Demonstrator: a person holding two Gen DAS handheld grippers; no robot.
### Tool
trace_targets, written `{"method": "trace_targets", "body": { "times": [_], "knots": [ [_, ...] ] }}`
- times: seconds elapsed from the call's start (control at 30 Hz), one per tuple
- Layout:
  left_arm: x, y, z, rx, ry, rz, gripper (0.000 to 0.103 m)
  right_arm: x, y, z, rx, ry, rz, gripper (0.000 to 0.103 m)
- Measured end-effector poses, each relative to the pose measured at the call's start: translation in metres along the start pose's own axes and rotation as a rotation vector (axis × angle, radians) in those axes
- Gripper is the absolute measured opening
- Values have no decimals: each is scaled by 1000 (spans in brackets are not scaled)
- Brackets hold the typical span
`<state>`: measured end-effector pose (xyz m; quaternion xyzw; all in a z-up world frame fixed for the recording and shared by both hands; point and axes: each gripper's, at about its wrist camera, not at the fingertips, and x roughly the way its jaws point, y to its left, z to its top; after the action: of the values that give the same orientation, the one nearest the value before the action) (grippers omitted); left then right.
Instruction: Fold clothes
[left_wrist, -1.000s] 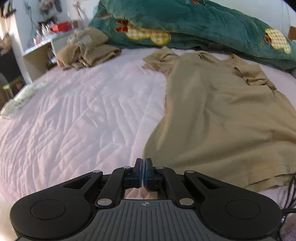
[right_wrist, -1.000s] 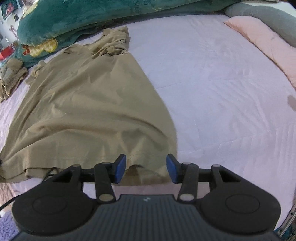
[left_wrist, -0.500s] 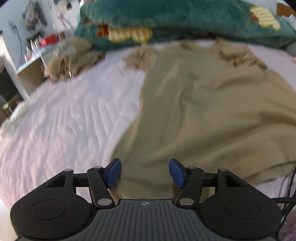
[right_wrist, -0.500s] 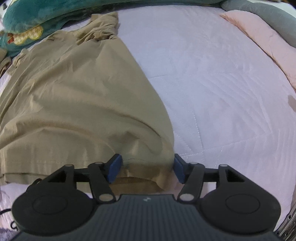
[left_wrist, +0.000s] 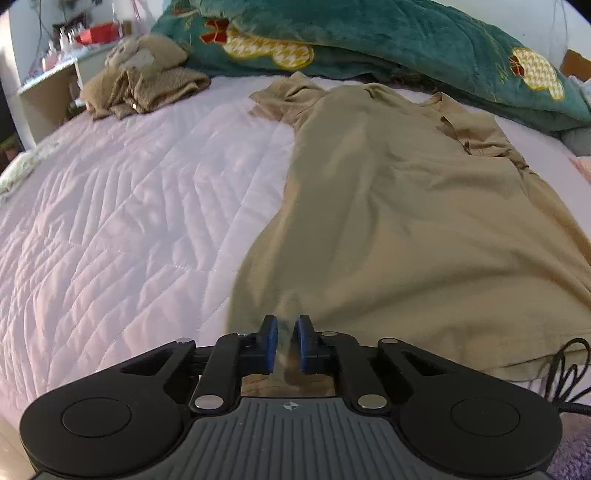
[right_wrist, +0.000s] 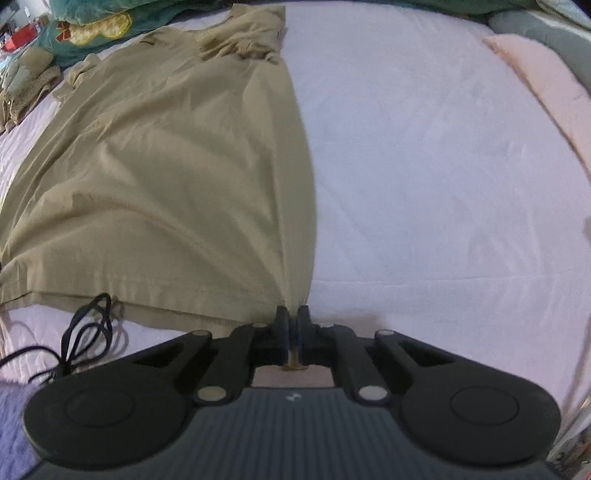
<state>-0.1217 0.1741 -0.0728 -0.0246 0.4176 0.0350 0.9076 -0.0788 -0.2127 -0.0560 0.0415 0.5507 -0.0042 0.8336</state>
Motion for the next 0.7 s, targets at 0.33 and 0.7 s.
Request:
{"method": "trace_targets", "body": {
  "times": [0.33, 0.7],
  "knots": [
    [-11, 48, -21, 10, 94, 10, 10, -17, -6, -26, -143, 160, -75, 4],
    [-65, -20, 86, 183, -265, -13, 66, -72, 13, 22, -136, -133, -99, 27]
  ]
}}
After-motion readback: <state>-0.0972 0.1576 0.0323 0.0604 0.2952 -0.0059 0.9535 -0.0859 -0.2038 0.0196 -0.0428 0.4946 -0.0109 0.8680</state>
